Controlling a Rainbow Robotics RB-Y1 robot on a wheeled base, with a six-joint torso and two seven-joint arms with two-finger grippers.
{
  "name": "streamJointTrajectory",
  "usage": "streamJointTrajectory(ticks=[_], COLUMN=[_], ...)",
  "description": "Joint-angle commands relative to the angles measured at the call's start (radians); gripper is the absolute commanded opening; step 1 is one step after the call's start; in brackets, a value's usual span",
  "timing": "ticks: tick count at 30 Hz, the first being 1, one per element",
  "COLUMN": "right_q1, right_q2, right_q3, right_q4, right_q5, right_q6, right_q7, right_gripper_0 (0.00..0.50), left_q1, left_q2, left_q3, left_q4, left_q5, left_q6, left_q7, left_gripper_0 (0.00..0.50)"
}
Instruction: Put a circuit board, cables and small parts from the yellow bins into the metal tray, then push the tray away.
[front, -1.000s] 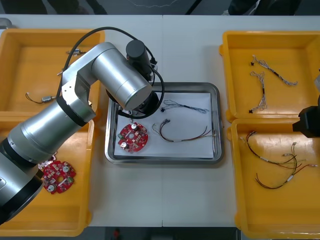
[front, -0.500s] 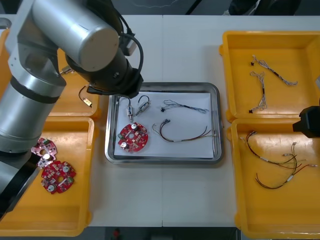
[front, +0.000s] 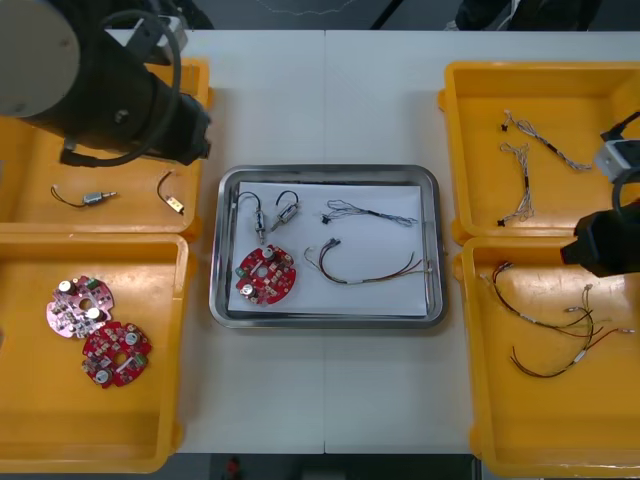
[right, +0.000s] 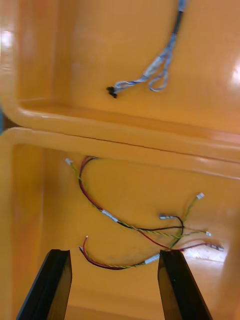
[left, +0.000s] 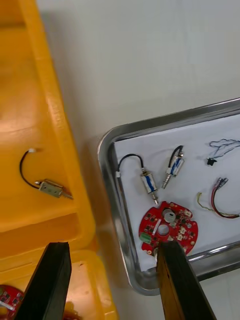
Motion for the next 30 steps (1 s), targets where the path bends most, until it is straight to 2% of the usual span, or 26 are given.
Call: streamJointTrajectory(ticks=[1,6,9,14,22,24,30], right_q1=[-0.146,-0.264,-0.333,-0.422,-0.540,-0.575,-0.610], right_q2=[-0.038,-0.028,-0.002,0.064,0.160,0.210,0.270], right_q3=[0.153,0.299,0.382,0.512,0.711,0.776,0.868], right_q4=[-0.034,-0.032,-0.032,-0.030,0.039,0.075,0.129], right_q5=[-0.020,-0.026,-0.024,-0.006,0.008,0.029,0.068], right_q6=[0.003,0.003,0.003,0.003,0.003,0.003,-0.016], right_q7=[-0.047,-0.047,-0.047,-0.035,-0.006,0.049,0.197], right_gripper_0=[0.500,0.500,0.500,0.500,0.500,0.500,0.500], left_q1=[0.086,0.162,0.211,0.296,0.408,0.462,0.563], left_q2=[0.106,0.162,0.190,0.236,0.282,0.294,0.316], left_q3=[0.125,0.210,0.256,0.309,0.418,0.442,0.450], left_q4=[-0.053,-0.055,-0.055,-0.055,-0.062,-0.098,-0.162], left_q5=[0.061,0.098,0.108,0.133,0.230,0.242,0.250], left_q6=[0.006,0.006,0.006,0.006,0.006,0.006,0.006], left_q7=[-0.071,-0.115,-0.137,-0.144,-0.147,-0.152,-0.138], left_gripper_0=[0.500,0.500,0.500,0.500,0.500,0.500,0.500])
